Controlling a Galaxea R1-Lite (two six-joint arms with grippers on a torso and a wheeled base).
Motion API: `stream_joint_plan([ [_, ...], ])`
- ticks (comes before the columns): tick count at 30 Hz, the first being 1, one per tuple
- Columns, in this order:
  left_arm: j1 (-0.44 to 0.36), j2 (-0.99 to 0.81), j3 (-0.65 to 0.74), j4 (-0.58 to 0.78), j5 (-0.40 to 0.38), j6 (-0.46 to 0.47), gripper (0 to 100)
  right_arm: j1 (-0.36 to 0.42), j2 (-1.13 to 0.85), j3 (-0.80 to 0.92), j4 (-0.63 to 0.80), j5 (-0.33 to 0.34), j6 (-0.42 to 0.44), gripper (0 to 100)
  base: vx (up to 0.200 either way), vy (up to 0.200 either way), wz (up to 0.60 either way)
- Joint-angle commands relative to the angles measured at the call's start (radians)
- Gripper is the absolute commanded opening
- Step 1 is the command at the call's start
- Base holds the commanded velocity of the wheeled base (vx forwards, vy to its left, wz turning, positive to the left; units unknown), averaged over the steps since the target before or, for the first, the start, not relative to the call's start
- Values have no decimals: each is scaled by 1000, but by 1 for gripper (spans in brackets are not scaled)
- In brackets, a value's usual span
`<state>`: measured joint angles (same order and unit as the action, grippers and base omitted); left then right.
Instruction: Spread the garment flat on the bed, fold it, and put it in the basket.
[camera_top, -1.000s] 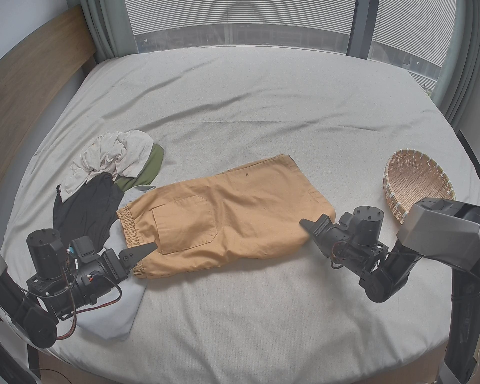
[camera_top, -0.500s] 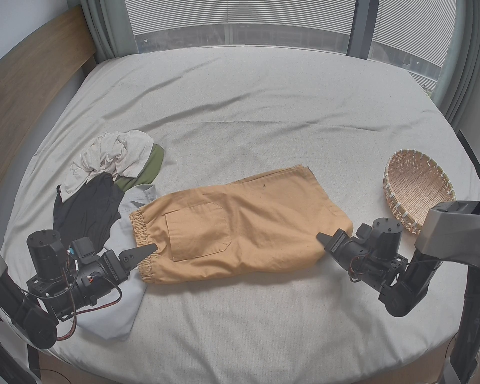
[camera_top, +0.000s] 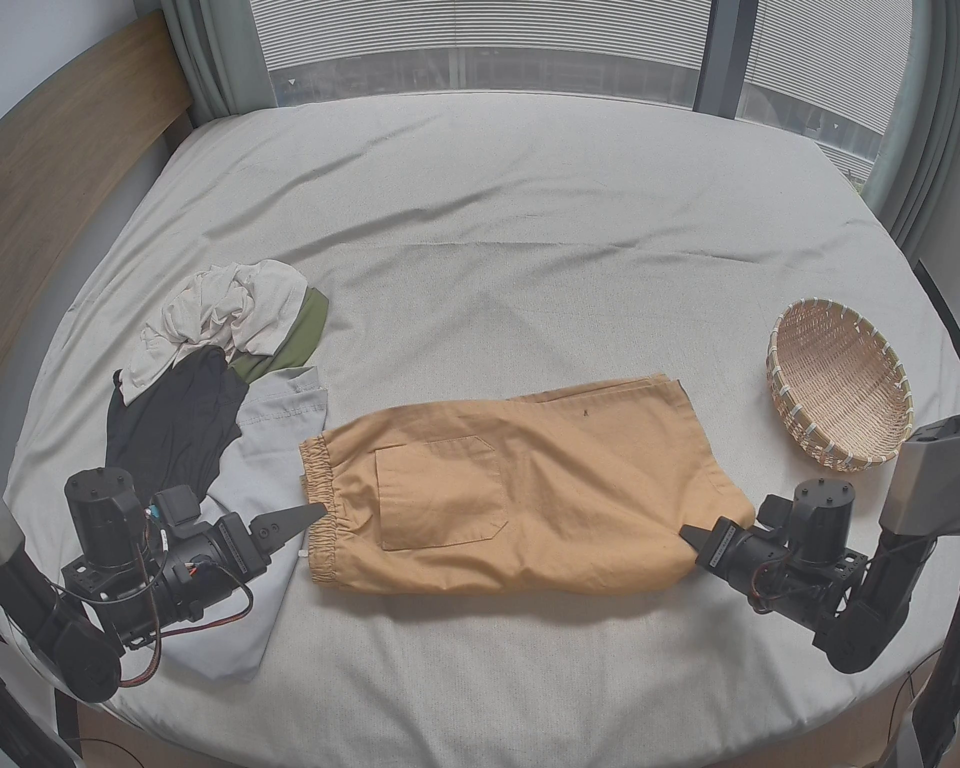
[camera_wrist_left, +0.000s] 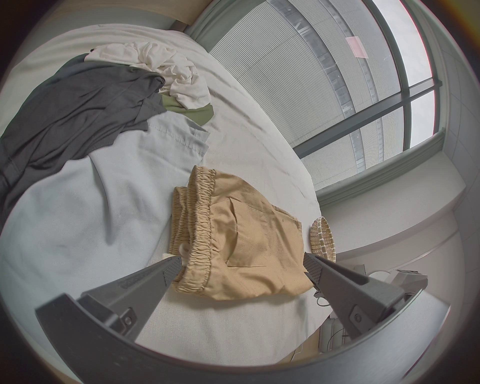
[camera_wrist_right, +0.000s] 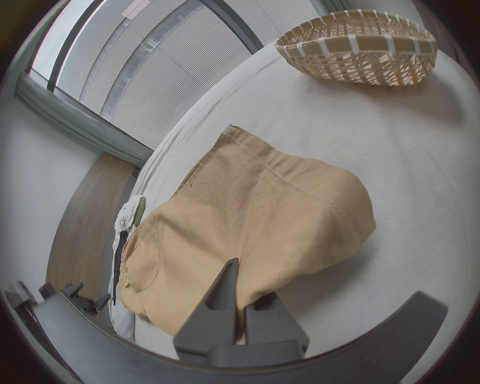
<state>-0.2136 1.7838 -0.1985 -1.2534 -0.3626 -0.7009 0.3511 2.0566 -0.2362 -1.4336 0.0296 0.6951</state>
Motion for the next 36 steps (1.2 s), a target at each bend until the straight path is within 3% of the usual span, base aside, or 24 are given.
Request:
stream_joint_plan([
  [1, -6, 60, -2, -1, 1, 3, 100, -4, -44, 95, -67, 1, -31, 0, 0, 0, 0],
  [7, -7, 86, -7, -9, 1, 18, 100, 2, -15, 129, -103, 4, -28, 0, 0, 0, 0],
  [8, -7, 91, -7, -9, 1, 20, 100, 5, -13, 129, -103, 4, -23, 100, 0, 0, 0],
  [17, -24, 193, -9, -89, 10, 24, 100, 34, -70, 227, -105, 1, -26, 100, 0, 0, 0],
  [23, -43, 316, -18, -205, 99, 29, 100, 46, -216, 236, -87, 0, -29, 100, 0, 0, 0],
  [27, -58, 376, -19, -276, 114, 26, 100, 46, -277, 236, -62, 0, -31, 100, 0, 0, 0],
  [36, -70, 440, -87, -285, 114, 23, 100, 48, -299, 236, -64, 1, -31, 100, 0, 0, 0],
])
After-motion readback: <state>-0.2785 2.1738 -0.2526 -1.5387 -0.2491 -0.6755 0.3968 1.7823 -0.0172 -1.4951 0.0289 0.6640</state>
